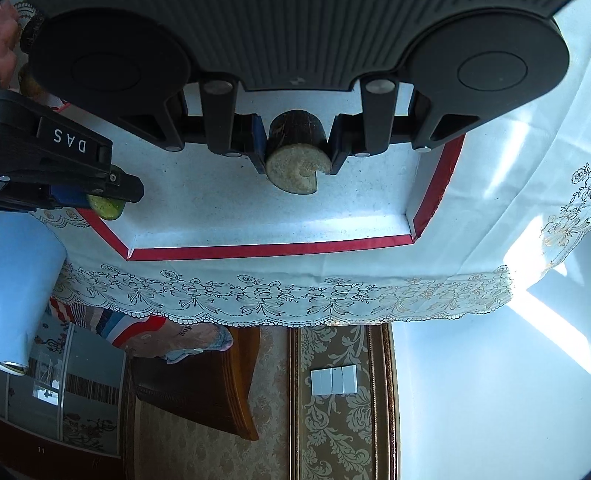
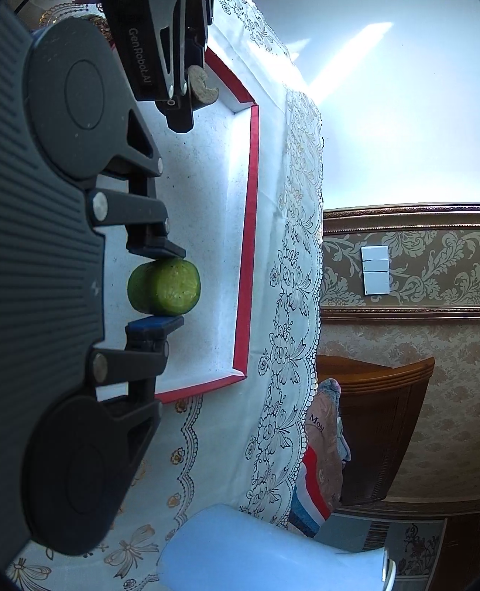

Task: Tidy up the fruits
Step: 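Carry the dark piece with the left gripper while the right carries the cucumber into the tray, then open the left gripper on the tray floor while the right releases the cucumber beside it, then withdraw both open grippers from the tray back toward the fruits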

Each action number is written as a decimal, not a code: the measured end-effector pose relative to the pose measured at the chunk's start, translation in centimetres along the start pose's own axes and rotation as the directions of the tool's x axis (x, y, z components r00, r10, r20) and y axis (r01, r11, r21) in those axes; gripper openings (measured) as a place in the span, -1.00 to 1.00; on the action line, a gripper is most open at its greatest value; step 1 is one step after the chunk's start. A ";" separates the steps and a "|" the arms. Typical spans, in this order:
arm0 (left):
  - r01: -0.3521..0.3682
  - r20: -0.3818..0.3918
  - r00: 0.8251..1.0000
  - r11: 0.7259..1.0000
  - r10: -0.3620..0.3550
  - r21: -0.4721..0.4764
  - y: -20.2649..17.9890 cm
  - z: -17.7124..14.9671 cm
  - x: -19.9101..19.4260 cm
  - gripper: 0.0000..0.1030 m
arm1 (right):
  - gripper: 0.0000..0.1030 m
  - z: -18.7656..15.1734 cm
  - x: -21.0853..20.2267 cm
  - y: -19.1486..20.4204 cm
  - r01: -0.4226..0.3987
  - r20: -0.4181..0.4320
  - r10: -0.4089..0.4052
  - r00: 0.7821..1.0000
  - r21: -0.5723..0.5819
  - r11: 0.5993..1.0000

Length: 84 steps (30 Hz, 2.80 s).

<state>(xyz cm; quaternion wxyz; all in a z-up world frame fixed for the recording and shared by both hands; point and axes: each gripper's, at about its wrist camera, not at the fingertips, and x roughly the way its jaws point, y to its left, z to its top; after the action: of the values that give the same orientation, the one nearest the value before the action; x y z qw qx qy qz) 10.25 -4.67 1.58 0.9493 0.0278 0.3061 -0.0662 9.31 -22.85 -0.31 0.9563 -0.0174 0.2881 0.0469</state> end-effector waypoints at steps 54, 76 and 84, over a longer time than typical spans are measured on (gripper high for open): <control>-0.015 -0.078 0.997 0.998 0.011 -0.053 1.0 0.8 3.4 0.05 | 0.03 1.0 2.9 -0.3 0.014 -0.108 -0.012 0.994 0.019 1.000; -0.020 0.001 1.000 0.999 0.020 -0.046 1.1 0.2 1.2 0.16 | 0.29 0.3 0.8 -0.1 0.022 -0.061 -0.021 0.998 0.018 1.000; -0.025 0.049 0.998 0.999 0.027 -0.032 0.9 -0.5 -0.8 0.28 | 0.48 -0.3 -0.6 0.7 0.007 -0.035 -0.007 0.999 0.008 1.000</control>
<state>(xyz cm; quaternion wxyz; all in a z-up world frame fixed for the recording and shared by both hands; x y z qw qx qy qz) 9.42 -3.62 1.62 0.9577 0.0151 0.2830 -0.0496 8.60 -22.26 -0.19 0.9513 -0.0156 0.3050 0.0420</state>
